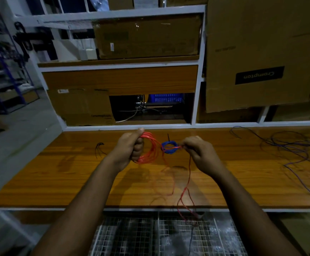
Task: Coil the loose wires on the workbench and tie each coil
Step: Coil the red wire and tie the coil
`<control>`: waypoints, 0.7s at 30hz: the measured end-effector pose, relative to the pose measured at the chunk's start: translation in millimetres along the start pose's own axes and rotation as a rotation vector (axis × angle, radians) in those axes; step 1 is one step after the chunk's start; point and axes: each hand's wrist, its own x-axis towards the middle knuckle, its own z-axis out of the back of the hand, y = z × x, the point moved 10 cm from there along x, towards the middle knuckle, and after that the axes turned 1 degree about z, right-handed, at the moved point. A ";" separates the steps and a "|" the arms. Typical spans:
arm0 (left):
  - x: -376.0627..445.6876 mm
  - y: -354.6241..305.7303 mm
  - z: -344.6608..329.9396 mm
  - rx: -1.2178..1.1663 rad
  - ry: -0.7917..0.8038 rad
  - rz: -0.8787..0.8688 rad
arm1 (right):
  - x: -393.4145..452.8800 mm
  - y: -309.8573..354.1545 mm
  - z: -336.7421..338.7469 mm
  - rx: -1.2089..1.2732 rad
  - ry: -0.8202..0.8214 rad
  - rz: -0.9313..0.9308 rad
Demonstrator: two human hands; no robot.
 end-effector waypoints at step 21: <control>-2.0 -13.5 -23.2 0.686 -0.364 -0.317 | -34.3 54.0 -88.6 1.470 0.174 -0.673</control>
